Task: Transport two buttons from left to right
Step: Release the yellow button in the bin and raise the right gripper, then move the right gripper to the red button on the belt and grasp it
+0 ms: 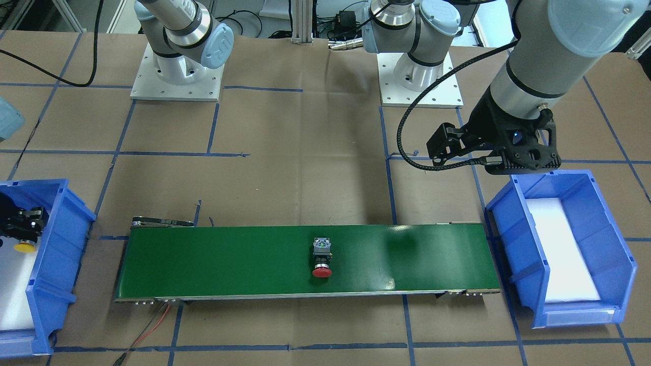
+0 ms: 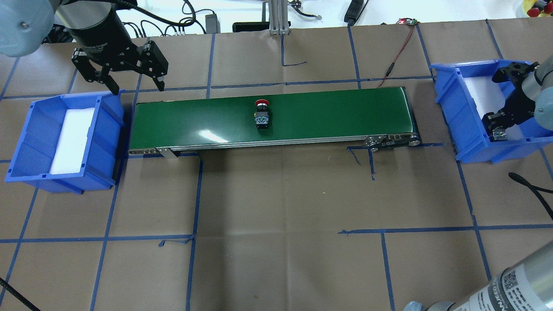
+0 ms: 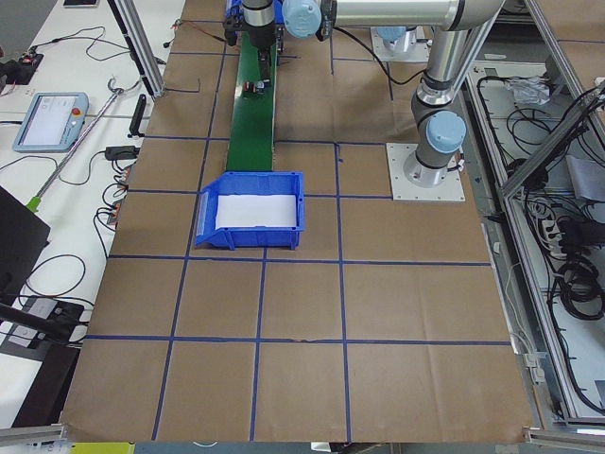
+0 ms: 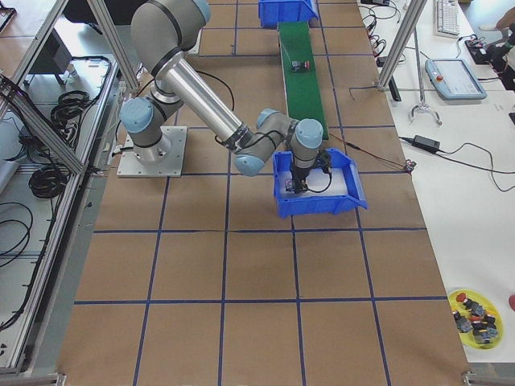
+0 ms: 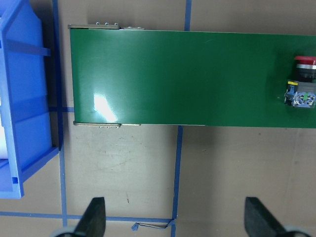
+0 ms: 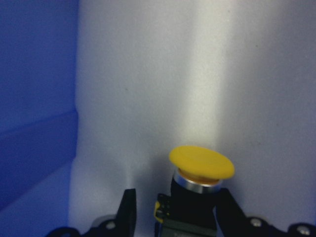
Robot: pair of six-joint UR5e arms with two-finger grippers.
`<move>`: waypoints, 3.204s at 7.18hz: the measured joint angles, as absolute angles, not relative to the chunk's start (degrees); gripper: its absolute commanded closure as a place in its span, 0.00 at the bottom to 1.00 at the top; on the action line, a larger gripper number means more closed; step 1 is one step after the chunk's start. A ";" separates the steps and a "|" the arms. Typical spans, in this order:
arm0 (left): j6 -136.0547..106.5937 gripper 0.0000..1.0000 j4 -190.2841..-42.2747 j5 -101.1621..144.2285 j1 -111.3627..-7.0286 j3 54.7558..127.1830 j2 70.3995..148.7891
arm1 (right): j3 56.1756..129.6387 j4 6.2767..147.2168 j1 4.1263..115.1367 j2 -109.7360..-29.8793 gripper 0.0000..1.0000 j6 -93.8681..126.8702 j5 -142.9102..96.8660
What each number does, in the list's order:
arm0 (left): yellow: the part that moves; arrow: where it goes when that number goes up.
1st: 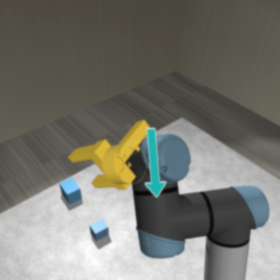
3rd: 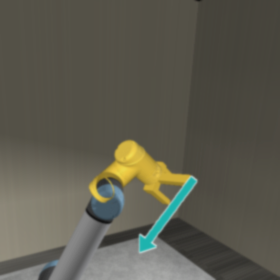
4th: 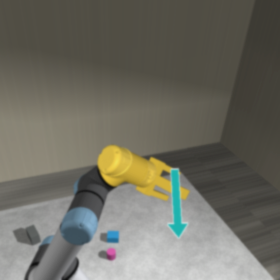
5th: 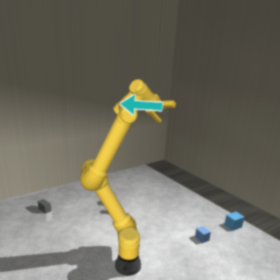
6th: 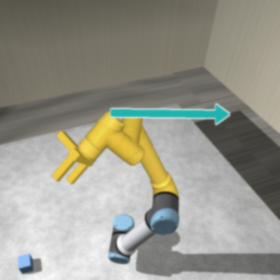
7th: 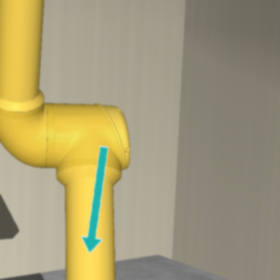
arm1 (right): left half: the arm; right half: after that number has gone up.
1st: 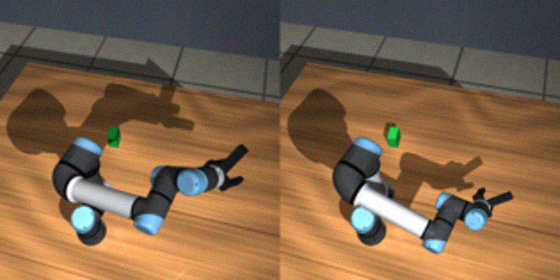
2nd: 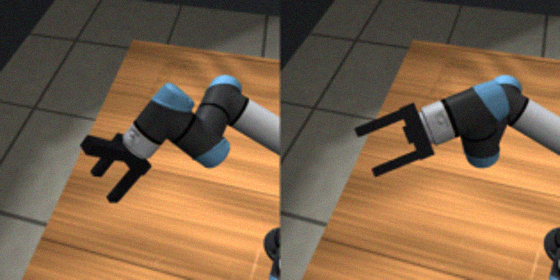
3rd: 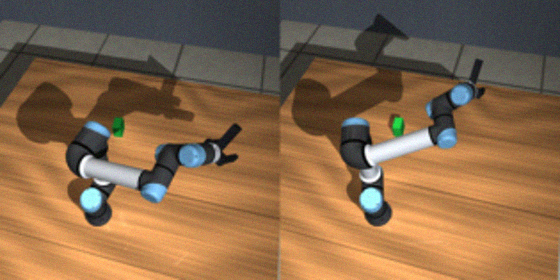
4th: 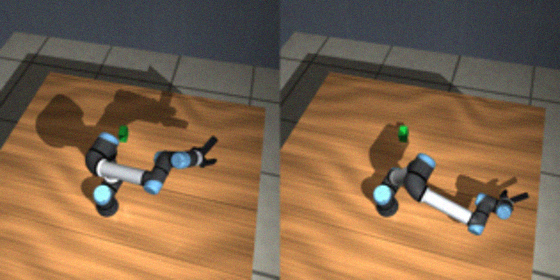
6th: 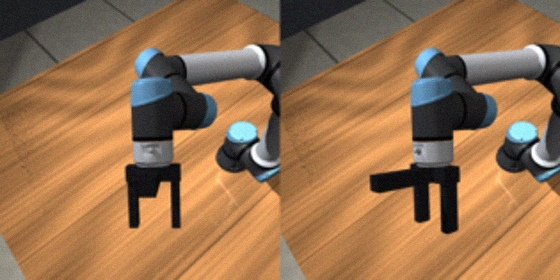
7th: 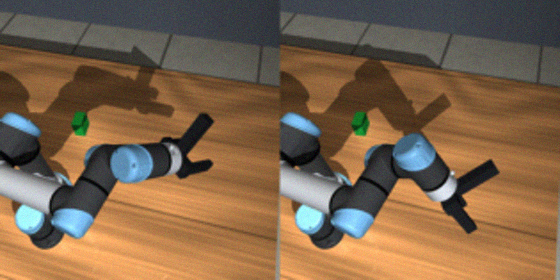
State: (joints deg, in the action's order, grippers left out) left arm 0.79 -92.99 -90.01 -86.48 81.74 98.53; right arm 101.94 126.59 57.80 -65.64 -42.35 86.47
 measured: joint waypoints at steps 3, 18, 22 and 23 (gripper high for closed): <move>0.79 0.00 -92.99 -90.00 -86.48 81.74 98.53 | 99.38 126.26 57.83 -67.72 0.01 -42.33 83.71; 0.79 0.00 -93.06 -90.09 -86.40 81.26 98.61 | 85.42 115.63 98.62 -70.21 0.01 10.48 89.08; 0.79 0.00 -93.07 -90.05 -86.40 81.33 98.60 | 85.90 115.32 95.99 -69.70 0.01 10.15 89.36; 0.79 0.00 -93.08 -90.05 -86.40 81.36 98.58 | 85.93 115.11 95.14 -69.62 0.01 10.10 89.34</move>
